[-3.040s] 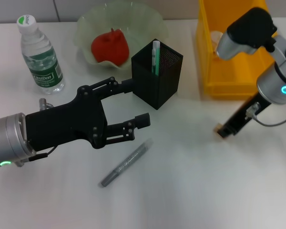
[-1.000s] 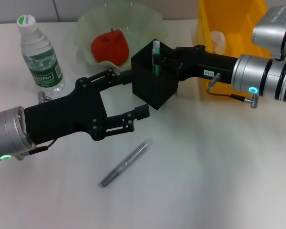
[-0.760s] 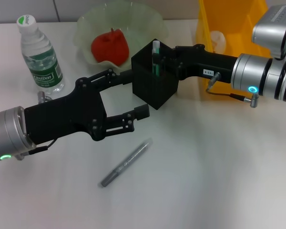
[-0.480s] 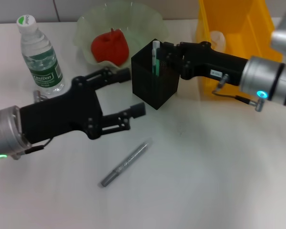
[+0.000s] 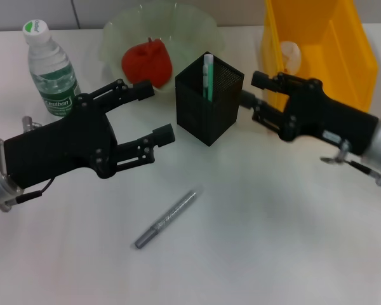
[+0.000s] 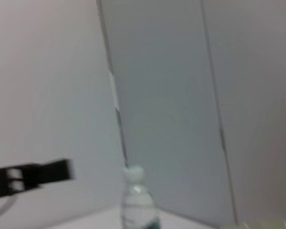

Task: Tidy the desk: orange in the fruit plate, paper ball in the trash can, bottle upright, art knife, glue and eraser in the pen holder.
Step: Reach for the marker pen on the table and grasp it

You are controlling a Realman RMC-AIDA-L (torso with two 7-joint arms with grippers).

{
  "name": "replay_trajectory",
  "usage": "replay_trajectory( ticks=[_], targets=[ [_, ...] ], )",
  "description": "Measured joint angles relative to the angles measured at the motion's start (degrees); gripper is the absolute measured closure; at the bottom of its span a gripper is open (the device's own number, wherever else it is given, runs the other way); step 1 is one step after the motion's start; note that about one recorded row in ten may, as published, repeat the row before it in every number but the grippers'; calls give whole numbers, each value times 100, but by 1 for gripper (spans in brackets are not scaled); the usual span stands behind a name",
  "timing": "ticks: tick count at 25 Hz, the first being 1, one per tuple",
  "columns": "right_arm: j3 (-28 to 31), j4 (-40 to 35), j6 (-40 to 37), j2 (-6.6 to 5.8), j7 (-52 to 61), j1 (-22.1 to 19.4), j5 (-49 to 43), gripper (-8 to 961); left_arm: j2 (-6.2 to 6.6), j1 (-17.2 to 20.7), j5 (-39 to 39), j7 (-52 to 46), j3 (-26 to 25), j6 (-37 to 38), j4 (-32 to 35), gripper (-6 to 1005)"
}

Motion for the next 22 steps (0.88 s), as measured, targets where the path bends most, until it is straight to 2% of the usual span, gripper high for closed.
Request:
replay_trajectory(
  ticks=[2, 8, 11, 15, 17, 18, 22],
  targets=[
    [33, 262, -697, -9, -648, -177, 245, 655, 18, -18, 6, -22, -1, 102, -17, 225],
    [9, 445, -971, -47, -692, -278, 168, 388, 76, -29, 16, -236, 50, 149, 32, 226],
    [4, 365, -1025, -88, -292, -285, -417, 258, 149, -77, 185, -470, 68, 235, 74, 227],
    [-5, 77, -1081, -132, 449, -163, -1271, 198, 171, -122, 752, -899, 36, 276, 463, 227],
    [28, -28, -1053, -95, 648, -92, -1583, 168, 158, -180, 1285, -1505, 24, 241, 930, 228],
    [28, -28, -1053, -95, 648, -92, -1583, 168, 158, -180, 1285, -1505, 24, 241, 930, 228],
    [305, -46, -1023, -79, 695, -145, -1602, 168, 45, -261, 2075, -2551, 16, 190, 1886, 228]
  ],
)
